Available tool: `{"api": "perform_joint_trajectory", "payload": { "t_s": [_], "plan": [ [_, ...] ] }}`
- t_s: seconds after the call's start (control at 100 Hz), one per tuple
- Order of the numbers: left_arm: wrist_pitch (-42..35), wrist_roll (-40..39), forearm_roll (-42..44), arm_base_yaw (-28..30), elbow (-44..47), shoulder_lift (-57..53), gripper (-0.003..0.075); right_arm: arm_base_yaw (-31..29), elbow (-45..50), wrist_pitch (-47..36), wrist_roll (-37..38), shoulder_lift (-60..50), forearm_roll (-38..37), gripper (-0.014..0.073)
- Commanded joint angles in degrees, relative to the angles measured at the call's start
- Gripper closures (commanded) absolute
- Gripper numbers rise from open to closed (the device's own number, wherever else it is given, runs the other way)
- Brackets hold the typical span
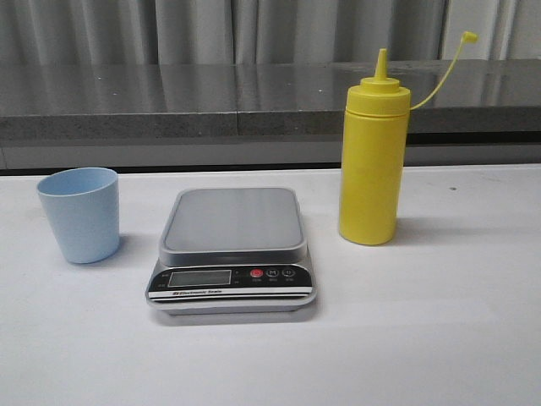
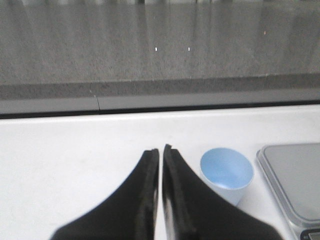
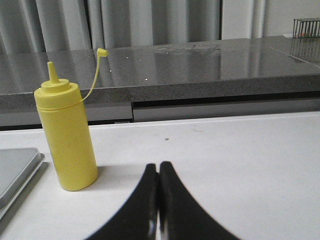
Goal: Pour seasoning into cup on scale with both arms
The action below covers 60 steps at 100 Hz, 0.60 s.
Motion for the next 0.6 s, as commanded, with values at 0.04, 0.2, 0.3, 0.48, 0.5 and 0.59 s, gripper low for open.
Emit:
{"api": "perform_joint_trajectory", "payload": {
  "t_s": [0.04, 0.2, 0.3, 0.48, 0.5, 0.59],
  "plan": [
    [3.8, 4.8, -0.5, 0.0, -7.9, 8.8, 0.0678, -0.2, -0.1, -4.6, -0.2, -0.8, -0.3, 0.0661],
    [5.1, 5.2, -1.1, 0.0, -13.7, 18.3, 0.0459, -0.2, -0.1, -4.6, -0.2, -0.8, -0.3, 0.0661],
    [5.2, 5.2, -2.5, 0.0, -16.9, 22.9, 0.0328, -0.2, -0.1, -4.6, -0.2, -0.8, -0.3, 0.0661],
    [8.3, 5.2, -5.9, 0.0, -21.6, 31.4, 0.0279, -0.2, -0.1, -4.6, -0.2, -0.8, -0.3, 0.0661],
    [8.8, 5.2, -6.0, 0.0, -22.2, 32.4, 0.0279, -0.2, -0.1, -4.6, -0.2, -0.8, -0.3, 0.0661],
    [11.7, 5.2, -6.3, 0.0, -24.6, 36.5, 0.0281, -0.2, -0.1, -4.6, -0.2, -0.8, -0.3, 0.0661]
  ]
}}
